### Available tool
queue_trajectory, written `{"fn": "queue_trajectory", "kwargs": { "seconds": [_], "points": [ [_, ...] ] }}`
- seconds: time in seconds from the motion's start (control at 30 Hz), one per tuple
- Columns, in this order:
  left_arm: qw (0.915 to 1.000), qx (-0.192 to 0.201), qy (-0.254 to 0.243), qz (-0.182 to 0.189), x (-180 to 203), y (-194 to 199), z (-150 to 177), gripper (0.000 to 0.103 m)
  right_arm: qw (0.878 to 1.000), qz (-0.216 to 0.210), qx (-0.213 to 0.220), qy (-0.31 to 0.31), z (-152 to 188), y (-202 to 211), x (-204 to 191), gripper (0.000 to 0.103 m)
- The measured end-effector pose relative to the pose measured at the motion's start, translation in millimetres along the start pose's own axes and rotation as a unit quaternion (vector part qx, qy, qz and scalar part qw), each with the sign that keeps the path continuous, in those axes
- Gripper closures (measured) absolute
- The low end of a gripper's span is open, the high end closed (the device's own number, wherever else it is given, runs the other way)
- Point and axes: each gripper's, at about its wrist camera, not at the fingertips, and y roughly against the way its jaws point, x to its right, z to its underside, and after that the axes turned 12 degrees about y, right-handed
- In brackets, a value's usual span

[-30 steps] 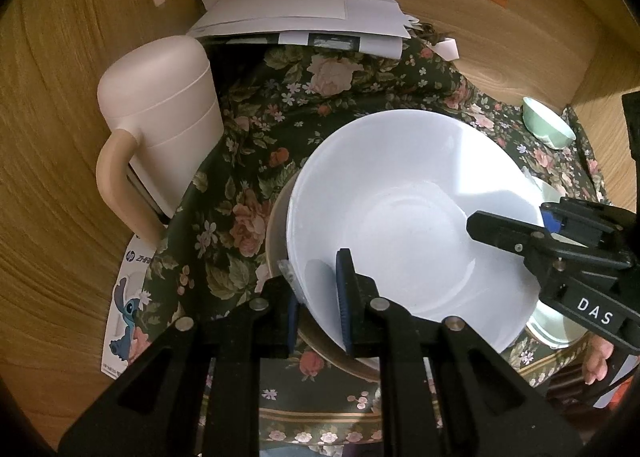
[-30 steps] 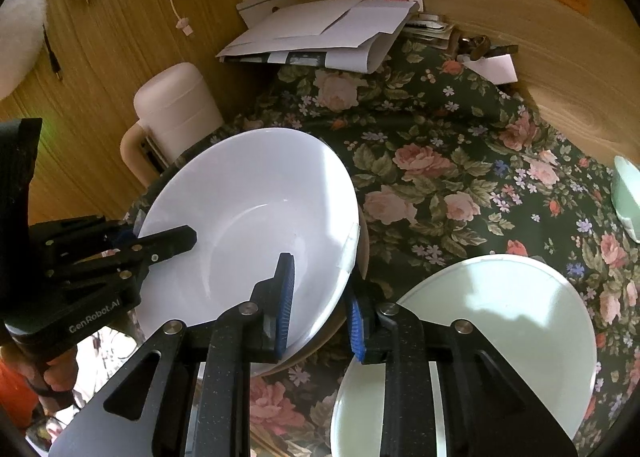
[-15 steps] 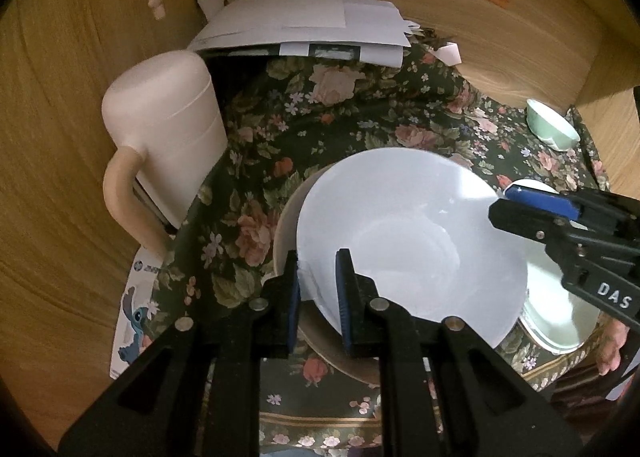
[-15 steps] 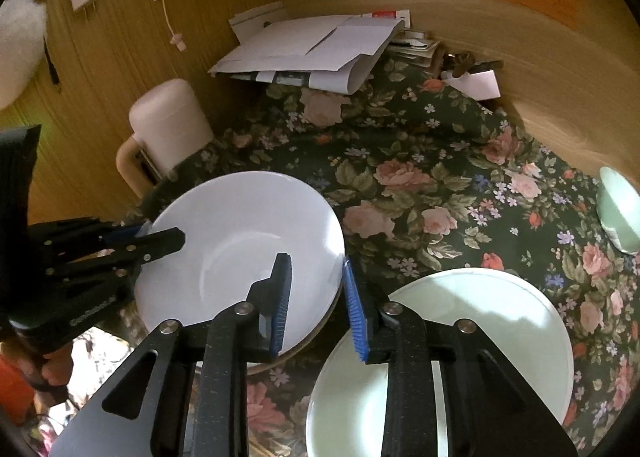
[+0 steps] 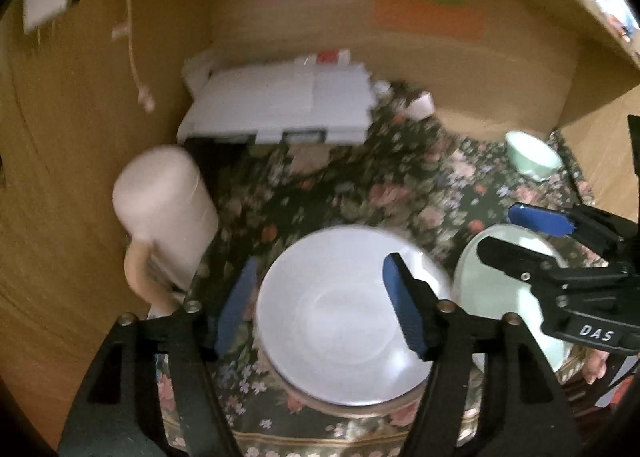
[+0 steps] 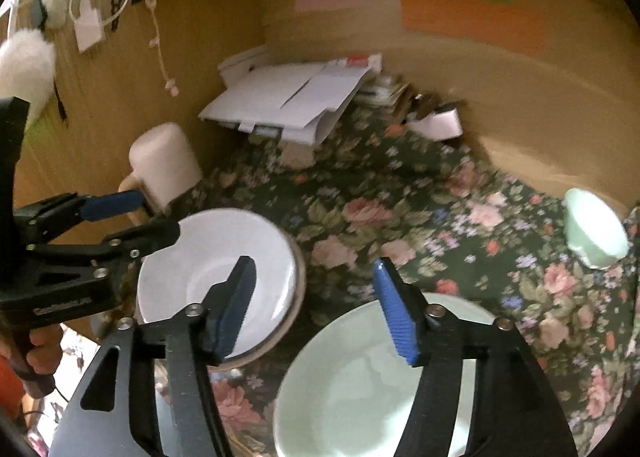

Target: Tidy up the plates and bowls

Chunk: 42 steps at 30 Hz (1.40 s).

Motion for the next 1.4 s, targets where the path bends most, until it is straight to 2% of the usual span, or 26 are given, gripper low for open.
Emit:
{"fn": "queue_trajectory", "kwargs": {
  "seconds": [0.13,0.3,0.4,0.53,0.93,1.13,1.3,1.4],
  "points": [
    [0.9994,0.025,-0.005,0.022,20.7,12.2,-11.1,0.027,1.000,0.024,0.017,-0.007,-3.2,16.8,17.8,0.034],
    [0.9976,0.045,-0.015,0.051,52.5,16.1,-25.9,0.018,0.998,0.058,0.033,-0.020,-2.5,39.1,47.5,0.032],
    [0.9964,0.048,-0.024,0.065,73.6,12.1,-33.7,0.016,0.995,0.085,0.042,-0.032,0.5,50.5,69.3,0.025],
    [0.9949,0.046,-0.038,0.082,100.4,2.0,-42.5,0.012,0.990,0.125,0.044,-0.048,4.5,62.1,102.1,0.025],
    [0.9909,0.005,-0.061,0.120,176.3,-62.7,-68.7,0.012,0.971,0.208,0.022,-0.119,28.2,74.4,202.6,0.025],
    [0.9875,-0.028,-0.068,0.139,208.6,-100.1,-78.5,0.012,0.962,0.231,0.000,-0.147,40.5,58.9,246.7,0.025],
    [0.9863,-0.031,-0.090,0.135,237.0,-126.7,-83.3,0.012,0.954,0.248,-0.031,-0.164,54.2,37.4,279.8,0.025],
    [0.9849,-0.036,-0.105,0.133,251.3,-144.5,-83.2,0.012,0.947,0.264,-0.034,-0.178,63.6,27.4,298.7,0.026]
  ]
}}
